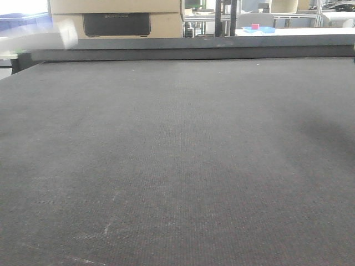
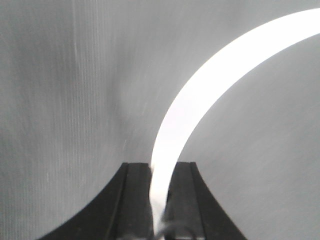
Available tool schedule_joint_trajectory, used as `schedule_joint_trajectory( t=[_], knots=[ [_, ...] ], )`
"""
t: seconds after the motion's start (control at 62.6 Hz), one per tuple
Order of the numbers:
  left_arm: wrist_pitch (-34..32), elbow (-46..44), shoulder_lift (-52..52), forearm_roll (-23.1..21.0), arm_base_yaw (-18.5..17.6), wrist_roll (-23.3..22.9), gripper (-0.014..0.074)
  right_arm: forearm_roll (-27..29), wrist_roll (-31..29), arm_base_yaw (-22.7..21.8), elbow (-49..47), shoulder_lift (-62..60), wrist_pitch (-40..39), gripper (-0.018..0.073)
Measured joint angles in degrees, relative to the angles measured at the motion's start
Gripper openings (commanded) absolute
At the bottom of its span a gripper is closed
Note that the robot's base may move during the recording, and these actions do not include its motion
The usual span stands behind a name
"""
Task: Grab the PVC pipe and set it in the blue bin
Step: 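Lift the white arc off the table with both grippers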
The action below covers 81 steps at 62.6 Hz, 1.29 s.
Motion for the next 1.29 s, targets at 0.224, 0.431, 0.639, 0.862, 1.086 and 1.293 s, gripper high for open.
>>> schedule_joint_trajectory(
  t=[0.224,0.431,0.639,0.862,1.086,1.293],
  knots=[
    [-16.02,8.18,-13.19,-1.16,0.00,0.00,-0.0111,-0.50,0.00,0.00,8.25,-11.35,-10.53,-0.0160],
    [-29.29,17.74,-23.35,-1.52,0.00,0.00,-0.0111,-2.23,0.00,0.00,21.85,-26.39,-24.32,-0.0160],
    [-34.61,26.08,-31.08,-1.74,0.00,0.00,-0.0111,-2.86,-0.11,0.00,35.01,-41.91,-35.18,-0.0160],
    [-37.54,28.00,-37.35,-1.74,0.00,0.00,-0.0111,-3.69,-0.11,0.00,39.33,-54.53,-40.42,-0.0160],
    [-42.06,28.05,-41.53,-1.74,0.00,0.00,-0.0111,-3.77,-0.11,0.00,39.33,-61.25,-41.67,-0.0160],
    [-42.18,28.05,-43.94,-1.46,0.00,0.00,-0.0111,-3.81,-0.11,0.00,39.42,-62.25,-41.67,-0.0160]
  ],
)
